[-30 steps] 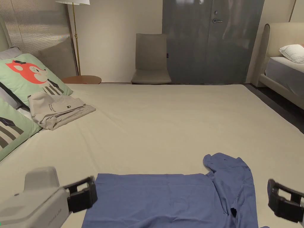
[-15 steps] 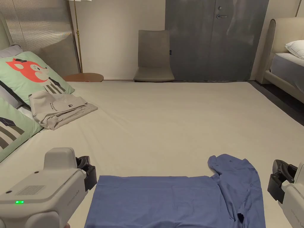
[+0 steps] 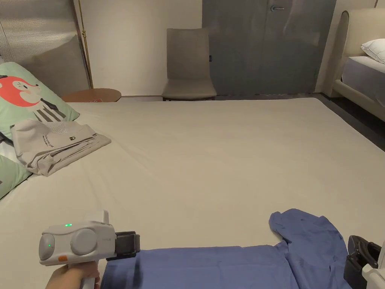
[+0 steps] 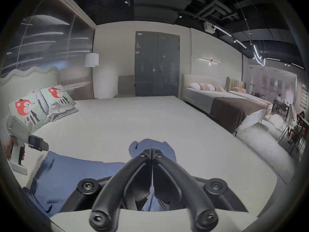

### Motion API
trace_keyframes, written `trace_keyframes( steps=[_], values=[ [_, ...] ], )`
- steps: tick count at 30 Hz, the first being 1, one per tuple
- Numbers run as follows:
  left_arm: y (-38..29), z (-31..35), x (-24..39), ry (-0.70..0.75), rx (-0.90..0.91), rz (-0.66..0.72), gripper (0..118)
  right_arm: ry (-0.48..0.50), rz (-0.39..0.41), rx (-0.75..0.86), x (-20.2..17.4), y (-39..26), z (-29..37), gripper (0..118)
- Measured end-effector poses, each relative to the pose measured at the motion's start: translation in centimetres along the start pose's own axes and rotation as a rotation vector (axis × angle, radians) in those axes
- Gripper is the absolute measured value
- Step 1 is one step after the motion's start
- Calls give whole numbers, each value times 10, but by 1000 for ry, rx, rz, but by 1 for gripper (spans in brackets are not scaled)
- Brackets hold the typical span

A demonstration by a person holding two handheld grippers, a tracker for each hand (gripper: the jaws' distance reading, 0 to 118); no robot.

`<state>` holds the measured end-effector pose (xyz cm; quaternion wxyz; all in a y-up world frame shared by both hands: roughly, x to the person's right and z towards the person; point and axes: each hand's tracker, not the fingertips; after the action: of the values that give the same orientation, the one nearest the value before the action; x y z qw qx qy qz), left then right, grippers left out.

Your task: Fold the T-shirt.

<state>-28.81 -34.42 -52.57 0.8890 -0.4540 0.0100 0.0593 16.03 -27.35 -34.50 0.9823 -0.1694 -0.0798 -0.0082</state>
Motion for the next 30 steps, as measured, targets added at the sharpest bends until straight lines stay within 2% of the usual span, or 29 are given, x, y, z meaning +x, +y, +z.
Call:
trace_keyframes(
  steps=[1,2,3,4,6,7,8,9,10,13,14,17,18,21,23,24,26,27,29,30],
  values=[
    [-2,-11,-1,6,-29,0,100,-7,2,-12,0,-3,-5,1],
    [-6,-19,-2,10,-57,2,91,-9,-1,-24,1,-5,-10,1],
    [-9,-27,-2,18,-80,3,75,-8,-4,-37,3,-9,-14,1],
    [-12,-33,-3,22,-84,10,69,-9,-5,-47,3,-12,-18,1],
    [-16,-32,-4,14,-42,11,71,-14,4,-66,3,-16,-25,1],
    [-14,-29,-1,19,-48,11,68,-15,7,-70,3,-17,-27,1],
    [-13,-26,1,20,-51,6,56,-16,8,-74,3,-18,-30,1],
    [-13,-21,3,10,-27,-11,22,-16,3,-80,4,-18,-32,1],
    [-12,-13,5,-5,-5,-28,3,-16,-6,-86,5,-18,-34,1],
    [-10,8,14,1,56,-72,4,-37,-19,-94,9,-15,-45,2],
    [-9,15,15,3,83,-90,4,-64,-23,-98,12,-13,-50,7],
    [-5,37,12,-36,124,-46,4,-93,-60,-197,26,-8,-80,103],
    [-3,41,9,-45,133,-39,4,-99,-78,-244,32,-9,-94,117],
    [-4,48,6,-39,145,-42,4,-107,-94,-356,45,-16,-131,106],
    [-5,49,5,-49,150,-44,4,-150,-83,-444,50,-26,-154,101],
    [-5,49,6,-46,150,-43,4,-164,-93,-487,52,-31,-164,94],
    [-5,48,8,-44,151,-46,4,-151,-154,-547,57,-39,-175,92],
    [-5,48,9,-43,152,-49,4,-129,-170,-569,57,-44,-178,85],
    [-4,48,12,-34,152,-67,4,-138,-147,-565,55,-45,-178,65],
    [-4,48,12,-29,154,-73,4,-135,-120,-536,54,-43,-172,63]
  ],
)
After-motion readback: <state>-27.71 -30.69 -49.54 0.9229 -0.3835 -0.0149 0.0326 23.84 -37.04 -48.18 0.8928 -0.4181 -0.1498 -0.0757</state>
